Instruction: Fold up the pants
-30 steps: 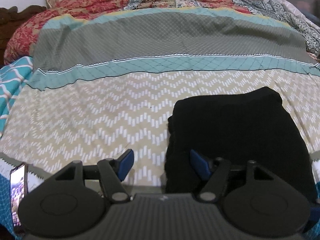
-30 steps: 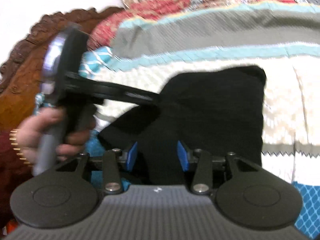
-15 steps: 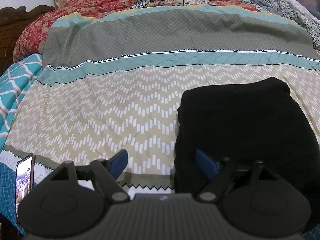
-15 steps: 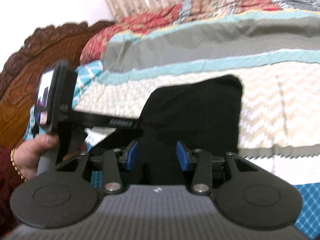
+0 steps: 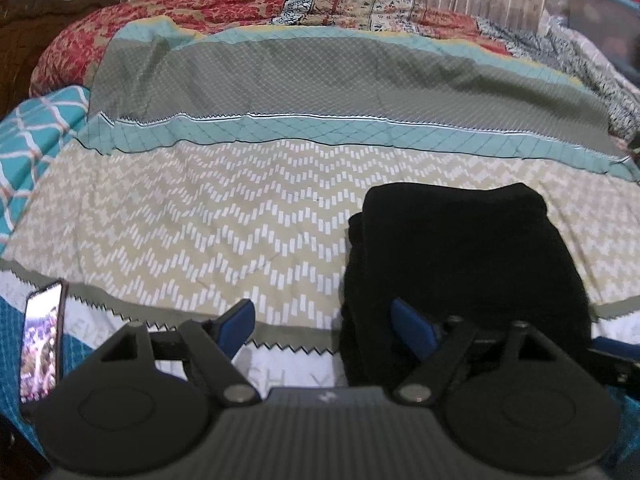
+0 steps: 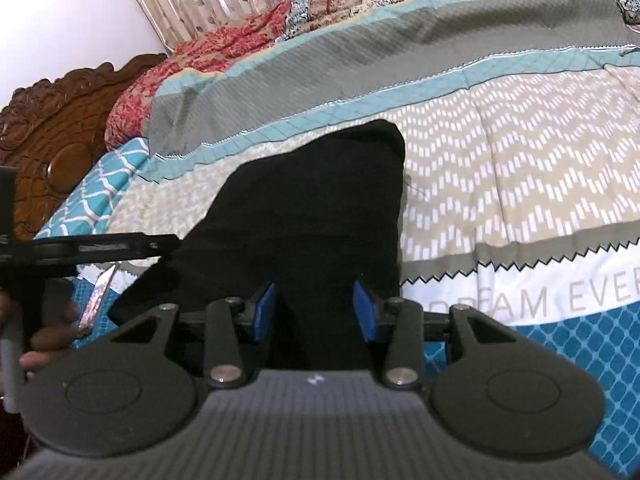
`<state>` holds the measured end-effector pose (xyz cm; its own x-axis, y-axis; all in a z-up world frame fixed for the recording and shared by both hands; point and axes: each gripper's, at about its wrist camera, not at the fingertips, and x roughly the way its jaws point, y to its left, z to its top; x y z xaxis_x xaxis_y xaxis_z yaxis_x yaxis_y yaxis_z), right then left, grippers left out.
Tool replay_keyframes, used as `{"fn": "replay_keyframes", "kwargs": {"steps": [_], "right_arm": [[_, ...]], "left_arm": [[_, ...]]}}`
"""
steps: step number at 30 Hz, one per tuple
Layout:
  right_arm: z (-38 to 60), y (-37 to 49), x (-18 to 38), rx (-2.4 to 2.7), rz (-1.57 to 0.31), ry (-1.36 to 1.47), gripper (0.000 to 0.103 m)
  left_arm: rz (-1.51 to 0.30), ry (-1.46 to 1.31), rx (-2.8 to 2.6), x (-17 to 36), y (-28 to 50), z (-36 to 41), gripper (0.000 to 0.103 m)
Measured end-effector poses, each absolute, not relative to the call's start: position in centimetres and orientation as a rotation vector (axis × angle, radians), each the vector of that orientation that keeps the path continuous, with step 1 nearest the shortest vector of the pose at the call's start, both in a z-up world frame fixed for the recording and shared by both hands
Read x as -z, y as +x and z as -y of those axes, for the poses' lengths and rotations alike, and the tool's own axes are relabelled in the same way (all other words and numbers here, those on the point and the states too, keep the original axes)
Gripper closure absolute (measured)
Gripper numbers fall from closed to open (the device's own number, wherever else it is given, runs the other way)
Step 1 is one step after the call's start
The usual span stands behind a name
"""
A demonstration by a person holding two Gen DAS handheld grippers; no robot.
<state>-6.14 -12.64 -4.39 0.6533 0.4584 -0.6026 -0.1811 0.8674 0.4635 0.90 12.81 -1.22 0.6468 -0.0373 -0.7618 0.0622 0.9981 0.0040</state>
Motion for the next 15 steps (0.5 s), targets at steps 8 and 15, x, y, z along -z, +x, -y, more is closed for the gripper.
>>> {"fn": "replay_keyframes", "kwargs": {"steps": [8, 15], "right_arm": [[13.0, -6.5, 4.9, -0.356, -0.795, 0.397, 0.057], [12.8, -6.6, 5.5, -0.348, -0.808, 0.397, 0.057]], "left_arm": [[-0.879, 0.053, 0.023, 3.2, 0.2, -12.7, 0.023], [-0.93, 0.045, -0.05, 5.2, 1.3, -13.2, 0.022]]}}
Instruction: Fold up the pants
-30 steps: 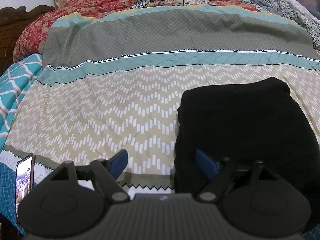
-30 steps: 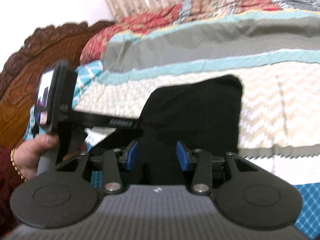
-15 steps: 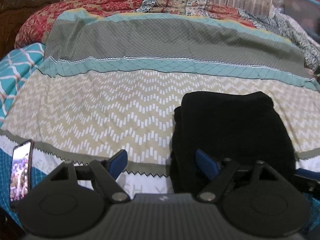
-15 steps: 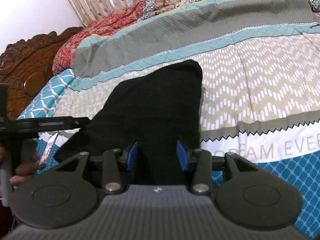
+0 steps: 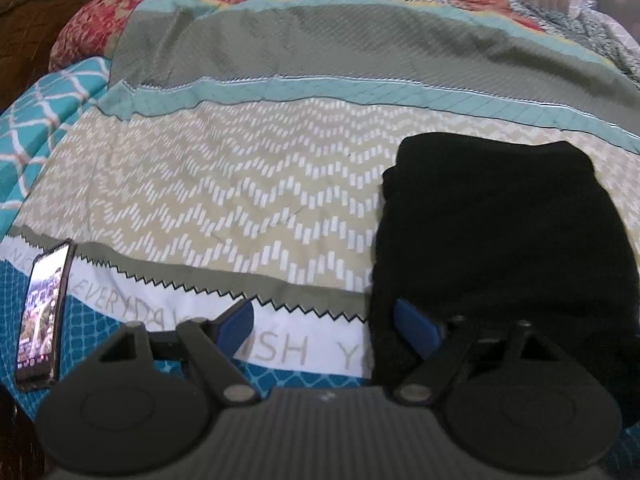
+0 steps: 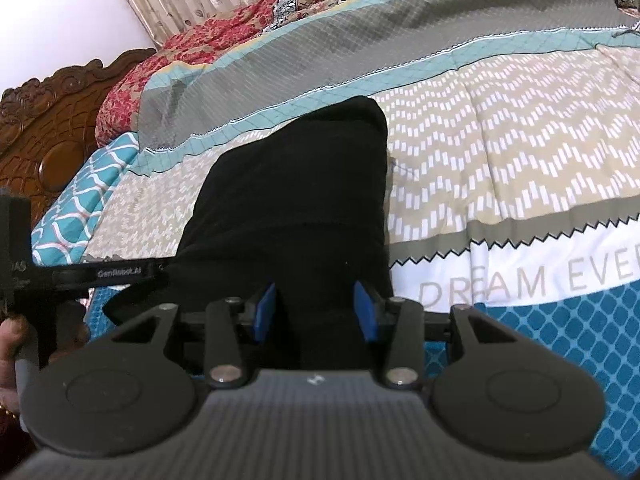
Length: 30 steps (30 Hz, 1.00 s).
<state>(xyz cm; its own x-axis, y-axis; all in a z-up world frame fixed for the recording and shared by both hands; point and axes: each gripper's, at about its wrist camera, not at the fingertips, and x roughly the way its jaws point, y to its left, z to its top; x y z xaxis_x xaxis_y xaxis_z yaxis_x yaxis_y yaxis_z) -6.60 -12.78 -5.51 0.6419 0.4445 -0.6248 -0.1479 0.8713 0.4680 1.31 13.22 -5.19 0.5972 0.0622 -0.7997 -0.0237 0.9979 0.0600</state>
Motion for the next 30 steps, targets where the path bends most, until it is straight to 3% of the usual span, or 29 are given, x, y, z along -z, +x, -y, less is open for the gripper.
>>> {"fn": "replay_keyframes", "kwargs": {"steps": [11, 13, 18, 20, 30], "right_arm": [[13.4, -6.5, 5.6, -0.344, -0.833, 0.456, 0.054], [14.2, -6.8, 5.2, -0.343, -0.812, 0.499, 0.05], [15.9, -7.3, 4.8, -0.34, -0.75, 0.575, 0.027], [16.3, -7.3, 5.2, -0.334, -0.754, 0.614, 0.023], [17.1, -5.4, 8.3, -0.359, -0.877, 0.775, 0.017]], "left_arm": [[-0.952, 0.009, -0.021, 5.4, 2.8, -13.3, 0.022], [-0.952, -0.074, 0.008, 5.0, 2.6, -15.1, 0.013], [-0.965, -0.232, 0.092, 4.8, 2.5, -17.9, 0.002], [-0.965, -0.286, 0.14, 4.8, 2.4, -18.3, 0.002], [-1.07, -0.558, 0.279, 8.6, 4.7, -18.2, 0.0]]}}
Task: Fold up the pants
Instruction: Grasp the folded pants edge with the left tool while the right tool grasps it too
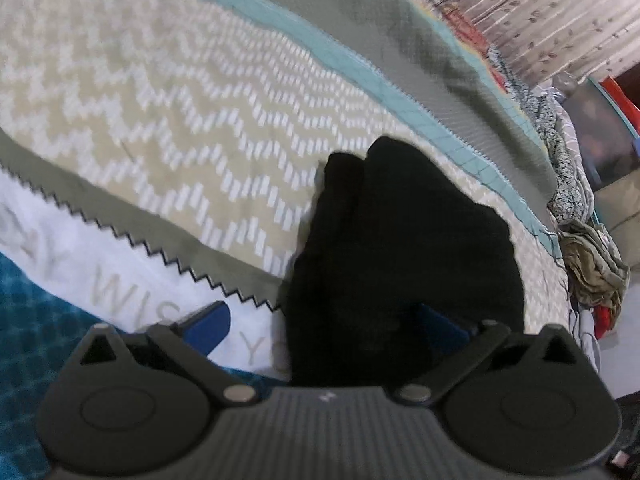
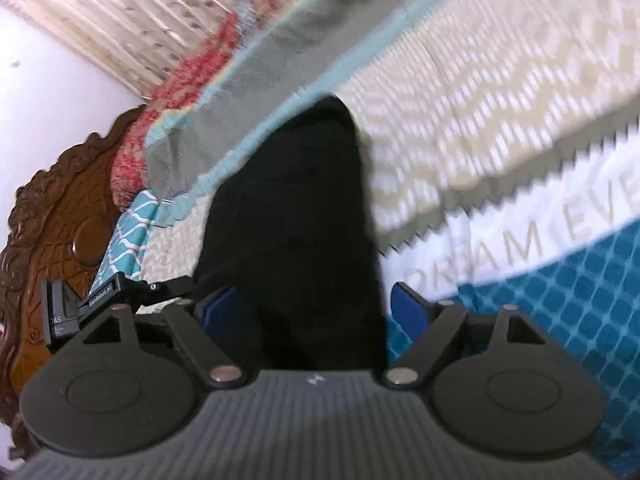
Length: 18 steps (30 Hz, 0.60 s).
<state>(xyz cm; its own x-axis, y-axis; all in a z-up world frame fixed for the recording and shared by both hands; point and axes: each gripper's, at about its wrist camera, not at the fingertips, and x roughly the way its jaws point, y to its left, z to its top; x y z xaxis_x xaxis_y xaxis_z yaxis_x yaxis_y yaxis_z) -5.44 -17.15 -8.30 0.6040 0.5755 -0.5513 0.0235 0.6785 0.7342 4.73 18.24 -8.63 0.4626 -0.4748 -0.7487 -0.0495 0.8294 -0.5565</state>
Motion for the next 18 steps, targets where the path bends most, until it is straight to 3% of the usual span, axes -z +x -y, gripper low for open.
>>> {"fn": "replay_keyframes", "kwargs": {"steps": [5, 18], "right_arm": [[18.6, -5.7, 10.0, -0.379, -0.866, 0.911, 0.015], [17.3, -6.2, 9.4, -0.392, -0.838, 0.82, 0.004]], "left_arm": [[-1.055, -0.532, 0.272, 9.4, 4.9, -17.4, 0.0], [-1.042, -0.493, 0.326, 9.1, 3.8, -17.9, 0.0]]}}
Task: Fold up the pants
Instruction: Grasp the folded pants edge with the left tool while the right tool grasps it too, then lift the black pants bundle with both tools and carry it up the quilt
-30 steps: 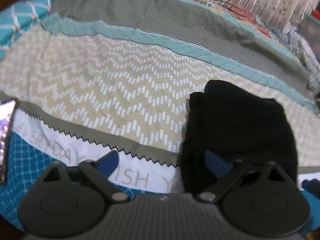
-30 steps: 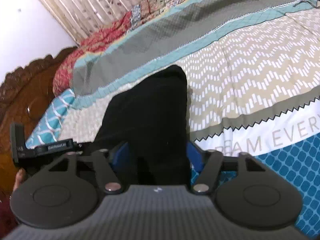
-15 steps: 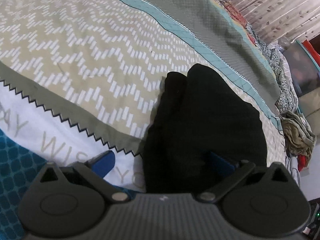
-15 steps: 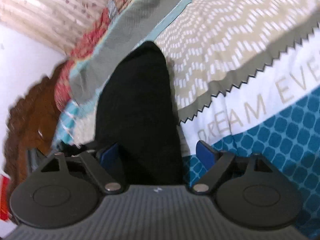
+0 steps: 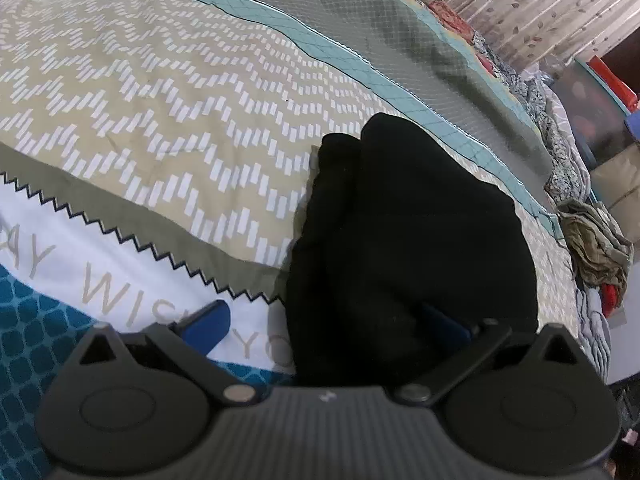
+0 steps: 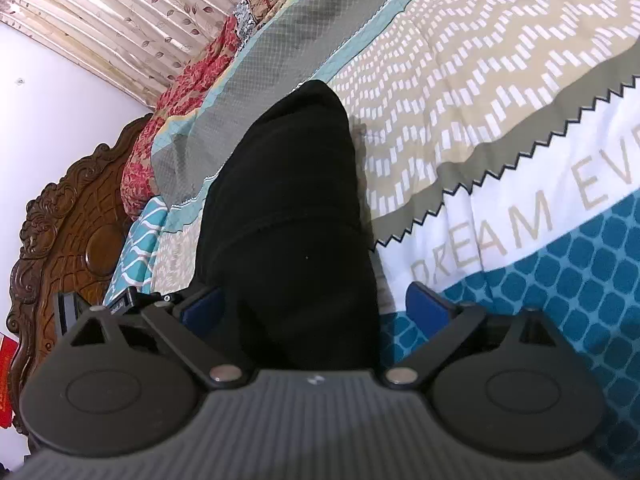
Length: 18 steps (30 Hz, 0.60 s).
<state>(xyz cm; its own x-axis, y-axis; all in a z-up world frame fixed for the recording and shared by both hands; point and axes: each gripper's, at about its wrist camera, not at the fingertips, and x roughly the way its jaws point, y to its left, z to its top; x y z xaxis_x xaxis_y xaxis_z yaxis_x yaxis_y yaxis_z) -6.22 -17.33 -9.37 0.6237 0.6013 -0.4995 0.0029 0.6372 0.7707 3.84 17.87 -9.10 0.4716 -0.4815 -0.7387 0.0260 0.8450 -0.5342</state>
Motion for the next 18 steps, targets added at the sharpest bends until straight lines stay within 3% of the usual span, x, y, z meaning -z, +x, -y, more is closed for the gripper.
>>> {"fn": "replay_keyframes", "kwargs": {"steps": [9, 18], "right_arm": [[17.5, -5.8, 8.6, -0.376, -0.854, 0.833, 0.005], [18.2, -4.0, 8.8, -0.357, -0.829, 0.806, 0.004]], "left_arm": [[-0.928, -0.501, 0.311, 6.6, 2.3, -21.6, 0.0], [-1.007, -0.608, 0.423, 8.7, 3.7, -21.3, 0.0]]}}
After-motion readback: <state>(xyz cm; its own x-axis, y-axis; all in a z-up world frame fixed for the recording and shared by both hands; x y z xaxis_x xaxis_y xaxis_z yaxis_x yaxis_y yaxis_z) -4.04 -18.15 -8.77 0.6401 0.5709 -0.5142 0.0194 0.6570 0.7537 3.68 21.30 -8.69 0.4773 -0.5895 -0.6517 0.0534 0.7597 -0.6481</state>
